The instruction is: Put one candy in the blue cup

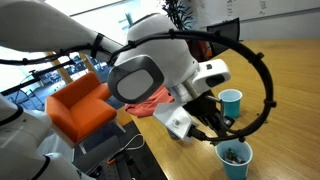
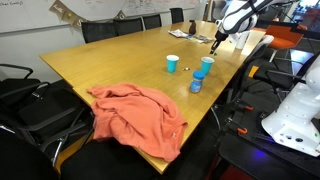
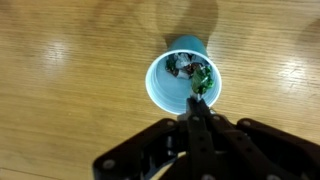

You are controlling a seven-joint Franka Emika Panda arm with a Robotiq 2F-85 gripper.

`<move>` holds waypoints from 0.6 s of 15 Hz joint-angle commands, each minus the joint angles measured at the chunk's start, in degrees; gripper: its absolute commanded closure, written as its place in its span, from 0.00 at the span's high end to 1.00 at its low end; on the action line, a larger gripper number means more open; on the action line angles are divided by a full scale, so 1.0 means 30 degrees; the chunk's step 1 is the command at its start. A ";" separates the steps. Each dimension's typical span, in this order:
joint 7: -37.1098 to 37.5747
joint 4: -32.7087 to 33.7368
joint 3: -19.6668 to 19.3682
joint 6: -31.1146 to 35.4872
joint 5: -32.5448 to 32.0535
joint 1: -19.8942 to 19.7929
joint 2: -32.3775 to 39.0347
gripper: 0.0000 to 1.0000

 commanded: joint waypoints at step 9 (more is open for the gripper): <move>0.2167 0.0153 0.0010 0.2558 -0.0347 -0.0009 0.1463 0.49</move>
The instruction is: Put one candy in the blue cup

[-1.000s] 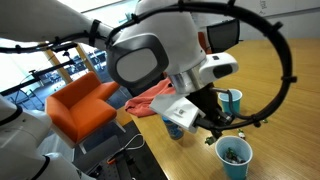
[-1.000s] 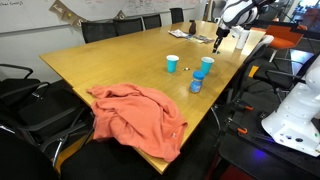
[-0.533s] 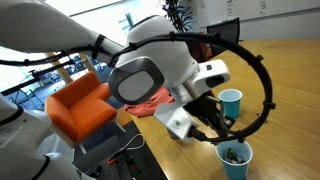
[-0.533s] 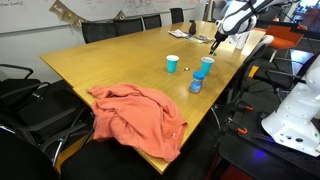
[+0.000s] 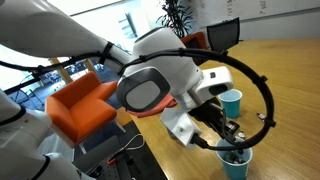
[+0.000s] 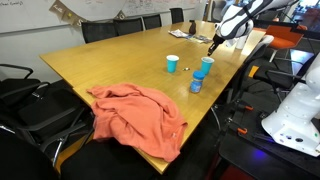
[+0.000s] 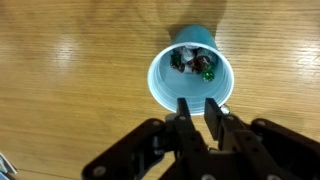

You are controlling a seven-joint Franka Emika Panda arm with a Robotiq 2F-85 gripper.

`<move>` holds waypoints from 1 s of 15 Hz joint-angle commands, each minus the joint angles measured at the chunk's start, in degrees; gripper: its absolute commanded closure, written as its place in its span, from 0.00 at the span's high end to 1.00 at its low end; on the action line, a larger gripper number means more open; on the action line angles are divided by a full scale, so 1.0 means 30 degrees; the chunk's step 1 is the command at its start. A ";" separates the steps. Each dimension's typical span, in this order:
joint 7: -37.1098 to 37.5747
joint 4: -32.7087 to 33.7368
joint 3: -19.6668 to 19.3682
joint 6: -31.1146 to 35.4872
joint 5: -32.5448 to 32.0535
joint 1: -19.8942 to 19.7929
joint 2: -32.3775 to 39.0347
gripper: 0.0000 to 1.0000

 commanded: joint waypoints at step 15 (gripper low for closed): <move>0.1005 -0.0378 0.0256 -0.1010 -0.0360 0.0524 -0.3576 1.00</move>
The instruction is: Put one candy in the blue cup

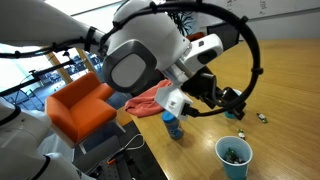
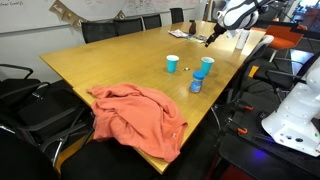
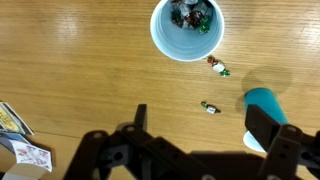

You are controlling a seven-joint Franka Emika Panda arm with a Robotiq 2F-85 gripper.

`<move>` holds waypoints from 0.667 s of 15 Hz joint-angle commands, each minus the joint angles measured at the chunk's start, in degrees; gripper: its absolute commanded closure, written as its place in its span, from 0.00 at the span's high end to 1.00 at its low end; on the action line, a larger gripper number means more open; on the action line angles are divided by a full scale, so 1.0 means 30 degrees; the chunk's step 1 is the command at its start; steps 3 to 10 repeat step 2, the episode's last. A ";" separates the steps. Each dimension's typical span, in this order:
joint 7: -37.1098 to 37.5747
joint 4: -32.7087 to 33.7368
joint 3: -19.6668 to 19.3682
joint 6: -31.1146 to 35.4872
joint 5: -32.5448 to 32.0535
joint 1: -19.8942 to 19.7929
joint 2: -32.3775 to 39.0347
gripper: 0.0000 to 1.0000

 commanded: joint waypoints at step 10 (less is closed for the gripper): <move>0.0951 -0.0401 -0.0068 -0.0683 -0.0929 0.0287 -0.1300 1.00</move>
